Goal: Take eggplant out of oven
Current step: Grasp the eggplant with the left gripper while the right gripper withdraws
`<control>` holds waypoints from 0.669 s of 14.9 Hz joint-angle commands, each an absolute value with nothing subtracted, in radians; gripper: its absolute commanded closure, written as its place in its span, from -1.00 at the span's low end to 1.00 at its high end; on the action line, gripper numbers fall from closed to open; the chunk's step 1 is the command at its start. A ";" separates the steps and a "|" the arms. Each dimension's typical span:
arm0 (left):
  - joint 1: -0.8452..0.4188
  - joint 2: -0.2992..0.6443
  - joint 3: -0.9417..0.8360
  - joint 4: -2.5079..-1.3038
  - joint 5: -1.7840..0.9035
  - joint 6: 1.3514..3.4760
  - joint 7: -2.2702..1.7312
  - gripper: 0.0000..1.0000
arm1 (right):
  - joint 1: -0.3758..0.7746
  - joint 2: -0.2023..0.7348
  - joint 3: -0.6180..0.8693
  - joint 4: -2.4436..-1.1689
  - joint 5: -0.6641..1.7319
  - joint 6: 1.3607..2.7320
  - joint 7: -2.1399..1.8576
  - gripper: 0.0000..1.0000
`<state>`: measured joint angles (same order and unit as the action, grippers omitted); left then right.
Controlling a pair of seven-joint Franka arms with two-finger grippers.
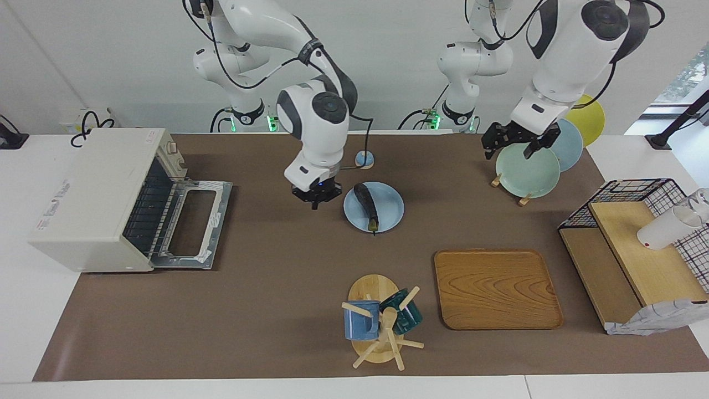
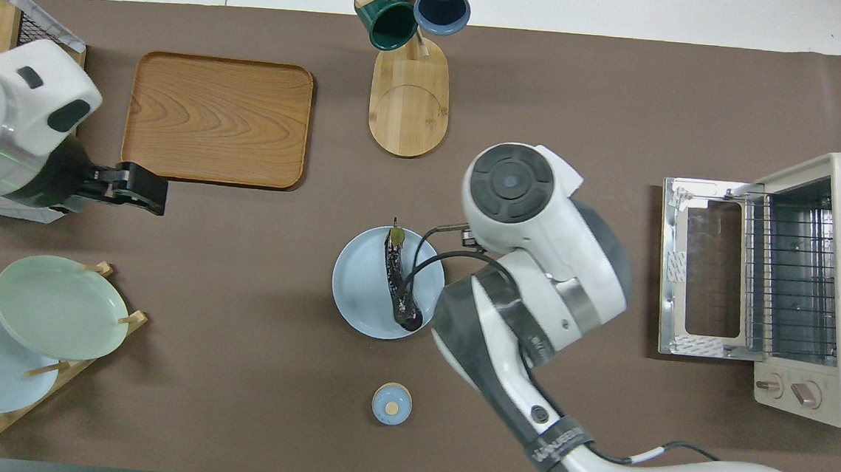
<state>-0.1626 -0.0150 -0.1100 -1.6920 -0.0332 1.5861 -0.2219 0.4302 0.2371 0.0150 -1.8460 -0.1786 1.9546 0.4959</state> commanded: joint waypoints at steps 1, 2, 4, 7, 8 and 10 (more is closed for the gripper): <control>-0.259 -0.026 -0.101 -1.791 -0.038 1.707 -0.333 -1.00 | 0.298 0.167 0.031 -2.064 -0.289 2.121 0.453 1.00; -0.305 0.003 -0.101 -1.811 -0.043 1.753 -0.377 -1.00 | 0.255 0.163 0.032 -2.100 -0.323 2.159 0.431 1.00; -0.398 0.075 -0.101 -1.821 -0.044 1.848 -0.533 -1.00 | 0.241 0.149 0.031 -2.132 -0.339 2.167 0.430 1.00; -0.507 0.120 -0.100 -1.945 -0.044 2.072 -0.661 -1.00 | 0.198 0.153 0.031 -2.163 -0.379 2.196 0.428 1.00; -0.527 0.118 -0.100 -1.992 -0.044 2.138 -0.676 -1.00 | 0.192 0.152 0.031 -2.184 -0.408 2.227 0.428 1.00; -0.560 0.162 -0.101 -2.025 -0.044 2.221 -0.706 -1.00 | 0.132 0.149 0.032 -2.212 -0.436 2.259 0.423 1.00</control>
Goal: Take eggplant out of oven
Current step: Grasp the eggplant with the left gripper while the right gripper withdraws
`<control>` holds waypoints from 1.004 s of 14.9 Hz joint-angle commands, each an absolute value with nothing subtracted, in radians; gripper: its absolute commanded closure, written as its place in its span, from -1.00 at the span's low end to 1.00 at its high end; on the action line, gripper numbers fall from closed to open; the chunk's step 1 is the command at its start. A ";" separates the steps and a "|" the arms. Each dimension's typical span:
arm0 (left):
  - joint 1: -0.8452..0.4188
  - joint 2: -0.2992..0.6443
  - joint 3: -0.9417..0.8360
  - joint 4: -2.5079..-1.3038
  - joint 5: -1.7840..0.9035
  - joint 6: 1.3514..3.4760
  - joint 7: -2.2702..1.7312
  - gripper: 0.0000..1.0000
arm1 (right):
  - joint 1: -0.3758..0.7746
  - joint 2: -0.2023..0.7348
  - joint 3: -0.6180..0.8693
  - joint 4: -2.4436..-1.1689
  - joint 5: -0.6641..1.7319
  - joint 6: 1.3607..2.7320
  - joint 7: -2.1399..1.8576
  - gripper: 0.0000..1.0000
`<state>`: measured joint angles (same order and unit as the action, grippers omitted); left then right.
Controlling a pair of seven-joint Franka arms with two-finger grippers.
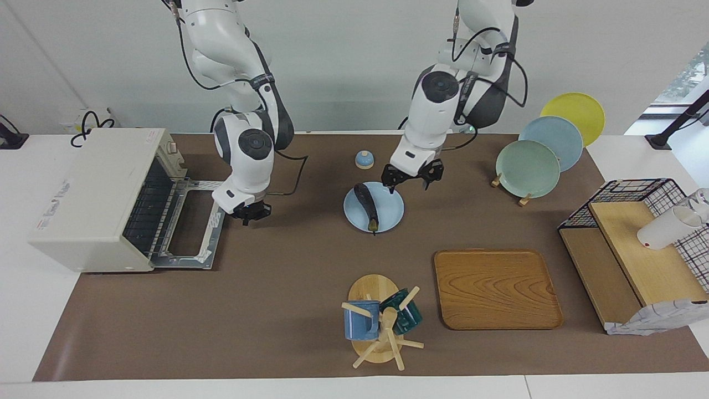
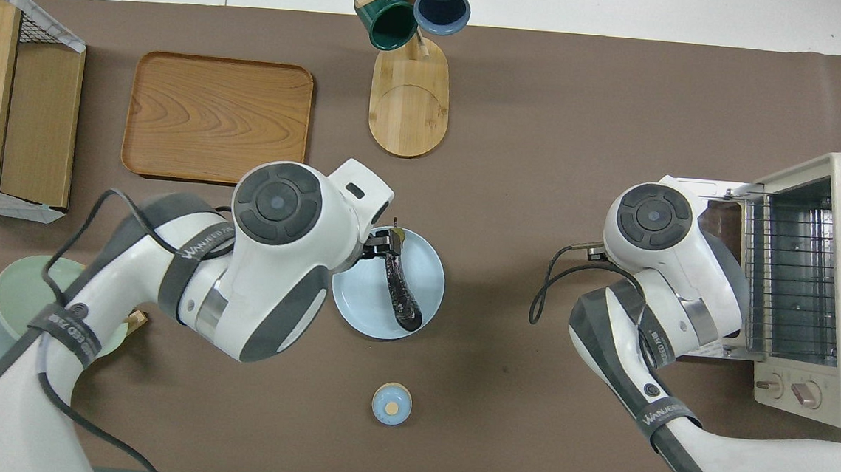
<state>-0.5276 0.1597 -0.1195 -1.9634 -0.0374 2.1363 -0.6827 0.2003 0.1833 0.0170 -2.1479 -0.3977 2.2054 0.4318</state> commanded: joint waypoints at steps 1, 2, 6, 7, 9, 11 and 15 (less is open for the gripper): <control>-0.575 0.198 -0.101 -2.022 -0.044 2.253 -0.734 -1.00 | 0.126 0.146 0.032 -2.227 -0.436 2.272 0.423 1.00; -0.586 0.224 -0.101 -2.022 -0.044 2.296 -0.794 -1.00 | 0.124 0.143 0.032 -2.233 -0.436 2.278 0.423 1.00; -0.614 0.285 -0.101 -2.019 -0.044 2.352 -0.816 -1.00 | 0.104 0.140 0.031 -2.250 -0.437 2.284 0.417 1.00; -0.615 0.290 -0.101 -2.019 -0.044 2.355 -0.813 -0.94 | 0.106 0.140 0.031 -2.249 -0.454 2.284 0.390 1.00; -0.621 0.291 -0.101 -2.025 -0.044 2.353 -0.808 -0.83 | 0.103 0.143 0.031 -2.224 -0.515 2.267 0.339 1.00; -0.623 0.291 -0.101 -2.023 -0.044 2.352 -0.805 -0.57 | 0.081 0.143 0.031 -2.197 -0.525 2.243 0.261 1.00; -0.632 0.288 -0.101 -2.025 -0.044 2.341 -0.804 0.58 | 0.029 0.117 0.034 -2.099 -0.503 2.140 0.097 1.00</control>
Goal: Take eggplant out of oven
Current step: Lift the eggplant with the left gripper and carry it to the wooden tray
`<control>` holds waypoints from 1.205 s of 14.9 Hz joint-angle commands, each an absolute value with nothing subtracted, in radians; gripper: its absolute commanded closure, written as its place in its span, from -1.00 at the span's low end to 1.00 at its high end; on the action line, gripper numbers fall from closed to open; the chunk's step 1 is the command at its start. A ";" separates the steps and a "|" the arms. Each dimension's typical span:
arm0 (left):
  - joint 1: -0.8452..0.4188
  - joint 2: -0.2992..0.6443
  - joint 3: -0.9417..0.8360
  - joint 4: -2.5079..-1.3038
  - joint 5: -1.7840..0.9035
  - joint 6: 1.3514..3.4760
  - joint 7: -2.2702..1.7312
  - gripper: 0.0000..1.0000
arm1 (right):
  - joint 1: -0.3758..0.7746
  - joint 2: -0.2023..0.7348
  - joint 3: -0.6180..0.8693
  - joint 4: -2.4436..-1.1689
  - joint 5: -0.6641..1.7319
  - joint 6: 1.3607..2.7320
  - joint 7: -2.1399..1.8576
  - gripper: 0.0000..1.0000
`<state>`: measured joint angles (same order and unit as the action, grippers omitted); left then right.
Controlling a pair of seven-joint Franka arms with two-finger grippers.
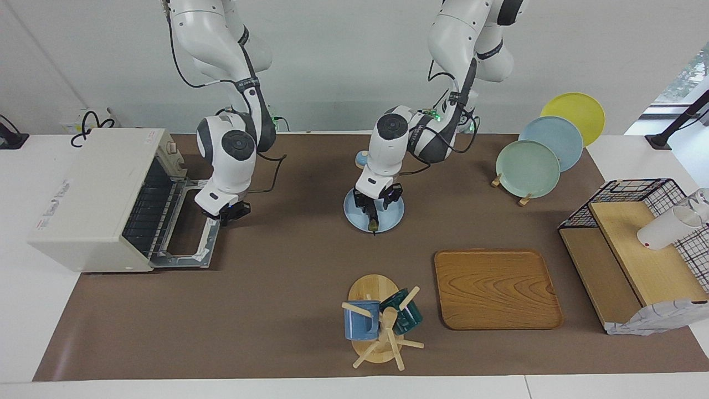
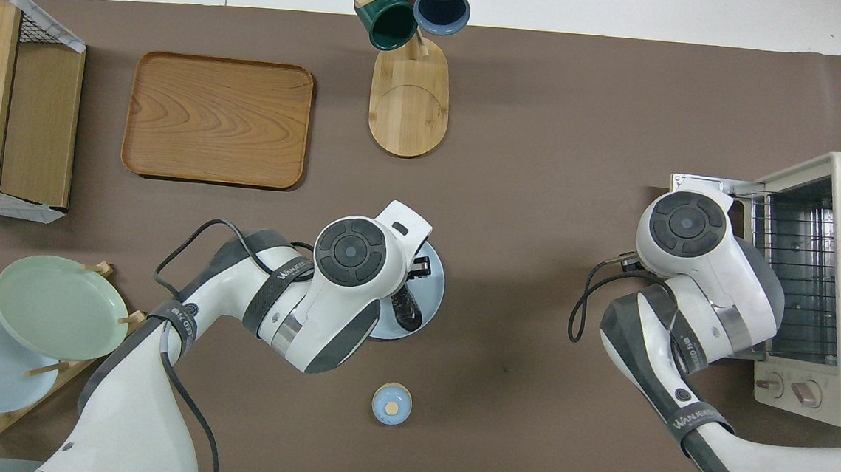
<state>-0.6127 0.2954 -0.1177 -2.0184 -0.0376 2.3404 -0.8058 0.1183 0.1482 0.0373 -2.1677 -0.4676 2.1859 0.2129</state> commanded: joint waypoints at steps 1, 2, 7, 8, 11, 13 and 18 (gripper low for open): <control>-0.632 0.288 -0.101 -2.025 -0.044 2.338 -0.804 1.00 | 0.009 0.101 0.034 -2.095 -0.493 2.135 0.060 1.00; -0.632 0.288 -0.103 -2.023 -0.044 2.332 -0.804 1.00 | -0.007 0.082 0.032 -2.095 -0.470 2.132 0.020 1.00; -0.553 0.276 -0.101 -1.924 -0.044 2.211 -0.755 1.00 | -0.115 0.037 0.031 -2.077 -0.387 2.095 -0.170 1.00; -0.526 0.281 -0.101 -1.869 -0.046 2.147 -0.736 1.00 | -0.133 0.031 0.031 -2.068 -0.385 2.070 -0.201 1.00; -0.402 0.320 -0.100 -1.743 -0.119 2.068 -0.584 1.00 | -0.146 0.020 0.029 -1.988 -0.322 1.959 -0.253 1.00; -0.300 0.363 -0.100 -1.642 -0.135 1.995 -0.444 1.00 | -0.147 0.029 0.029 -1.832 -0.234 1.768 -0.261 1.00; -0.158 0.506 -0.098 -1.450 -0.127 1.874 -0.197 1.00 | -0.111 0.028 0.052 -1.588 -0.097 1.508 -0.252 0.97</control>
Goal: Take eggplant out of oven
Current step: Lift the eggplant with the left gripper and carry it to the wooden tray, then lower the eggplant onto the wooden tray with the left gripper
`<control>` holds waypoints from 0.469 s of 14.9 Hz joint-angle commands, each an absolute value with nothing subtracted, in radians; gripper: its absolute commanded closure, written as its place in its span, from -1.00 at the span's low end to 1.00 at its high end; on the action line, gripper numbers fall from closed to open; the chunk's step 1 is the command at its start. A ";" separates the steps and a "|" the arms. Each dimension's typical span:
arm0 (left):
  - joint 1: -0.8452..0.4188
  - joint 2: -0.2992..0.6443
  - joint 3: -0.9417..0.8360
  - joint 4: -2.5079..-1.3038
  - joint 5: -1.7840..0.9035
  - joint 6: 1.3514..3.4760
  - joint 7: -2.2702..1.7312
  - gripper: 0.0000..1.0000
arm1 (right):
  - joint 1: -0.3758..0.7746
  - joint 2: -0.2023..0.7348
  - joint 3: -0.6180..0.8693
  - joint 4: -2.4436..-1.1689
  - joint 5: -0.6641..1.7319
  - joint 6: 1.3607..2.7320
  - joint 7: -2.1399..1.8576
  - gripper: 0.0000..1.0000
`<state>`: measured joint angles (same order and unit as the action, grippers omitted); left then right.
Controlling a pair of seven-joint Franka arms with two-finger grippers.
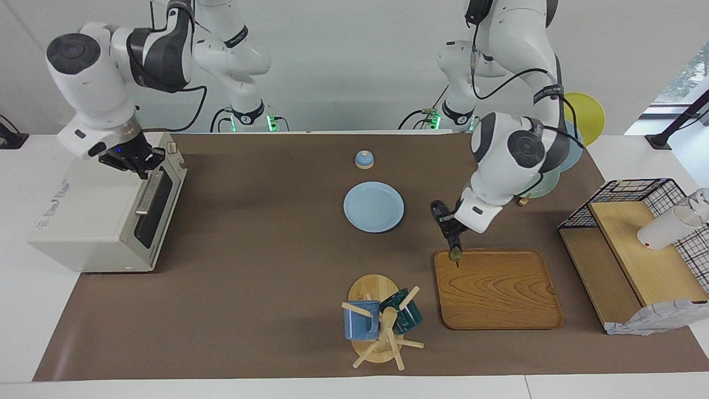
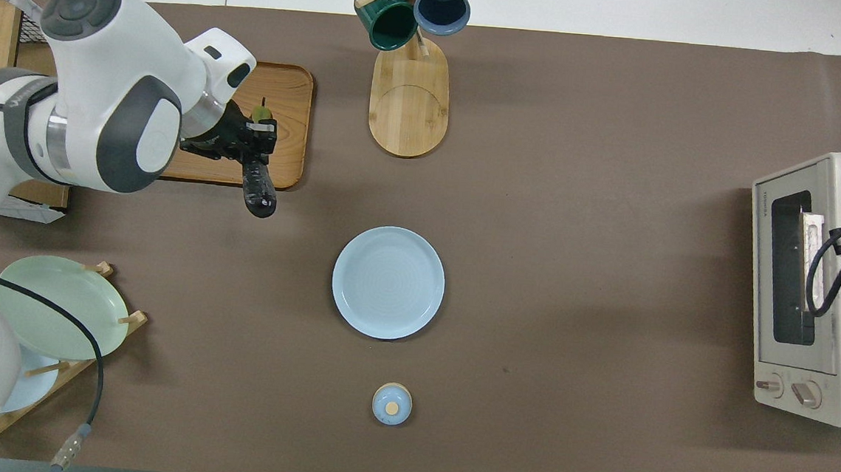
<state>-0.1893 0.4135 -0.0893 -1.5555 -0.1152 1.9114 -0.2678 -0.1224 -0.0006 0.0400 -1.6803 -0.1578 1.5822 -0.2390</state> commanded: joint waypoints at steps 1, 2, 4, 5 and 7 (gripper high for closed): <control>-0.137 0.541 -0.098 -1.419 -0.124 1.870 -0.143 1.00 | -0.107 0.032 0.054 -1.565 -0.089 1.490 -0.252 0.95; -0.112 0.586 -0.098 -1.379 -0.124 1.864 -0.074 1.00 | -0.092 0.035 0.061 -1.556 -0.080 1.486 -0.252 0.85; -0.072 0.627 -0.103 -1.362 -0.129 1.881 -0.026 1.00 | -0.083 0.034 0.064 -1.557 -0.078 1.465 -0.250 0.19; -0.063 0.632 -0.104 -1.359 -0.132 1.881 -0.014 1.00 | -0.083 0.032 0.064 -1.560 -0.075 1.448 -0.250 -0.97; -0.061 0.632 -0.103 -1.367 -0.130 1.913 -0.011 1.00 | -0.080 0.034 0.066 -1.555 -0.063 1.425 -0.204 -1.00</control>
